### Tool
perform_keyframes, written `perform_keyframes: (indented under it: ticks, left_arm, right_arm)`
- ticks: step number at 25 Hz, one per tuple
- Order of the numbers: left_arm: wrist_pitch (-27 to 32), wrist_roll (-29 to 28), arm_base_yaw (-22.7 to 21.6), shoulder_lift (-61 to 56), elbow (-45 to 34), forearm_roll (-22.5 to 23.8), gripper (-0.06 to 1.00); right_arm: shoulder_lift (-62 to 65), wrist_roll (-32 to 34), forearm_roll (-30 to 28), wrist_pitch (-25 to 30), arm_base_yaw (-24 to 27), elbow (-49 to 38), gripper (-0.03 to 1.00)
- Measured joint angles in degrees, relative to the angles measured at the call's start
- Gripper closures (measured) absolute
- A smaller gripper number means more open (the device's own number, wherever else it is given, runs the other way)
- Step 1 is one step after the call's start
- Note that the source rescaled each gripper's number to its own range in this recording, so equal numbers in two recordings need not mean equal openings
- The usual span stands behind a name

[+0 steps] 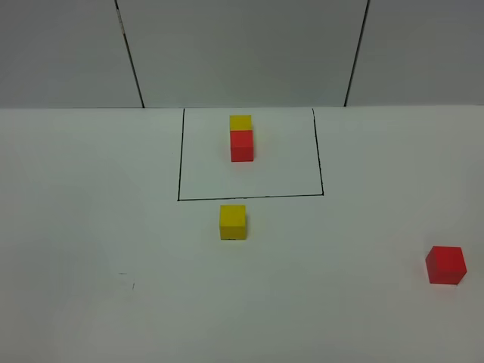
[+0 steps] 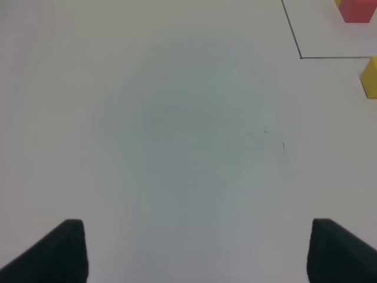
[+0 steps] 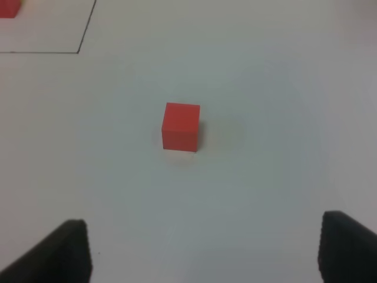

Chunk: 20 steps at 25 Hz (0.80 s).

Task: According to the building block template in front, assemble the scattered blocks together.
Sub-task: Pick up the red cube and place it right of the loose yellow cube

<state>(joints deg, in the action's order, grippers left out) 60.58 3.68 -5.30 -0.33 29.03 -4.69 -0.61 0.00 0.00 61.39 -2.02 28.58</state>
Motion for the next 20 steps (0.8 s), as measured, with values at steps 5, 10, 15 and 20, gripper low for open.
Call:
perform_keyframes:
  ticks: [5,10,15,20]
  left_arm:
    - [0.0,0.0,0.0,0.0,0.0,0.0,0.18]
    - [0.0,0.0,0.0,0.0,0.0,0.0,0.18]
    - [0.0,0.0,0.0,0.0,0.0,0.0,0.18]
    - [0.0,0.0,0.0,0.0,0.0,0.0,0.18]
  right_arm:
    - [0.0,0.0,0.0,0.0,0.0,0.0,0.35]
    - [0.0,0.0,0.0,0.0,0.0,0.0,0.35]
    - [0.0,0.0,0.0,0.0,0.0,0.0,0.35]
    - [0.0,0.0,0.0,0.0,0.0,0.0,0.35]
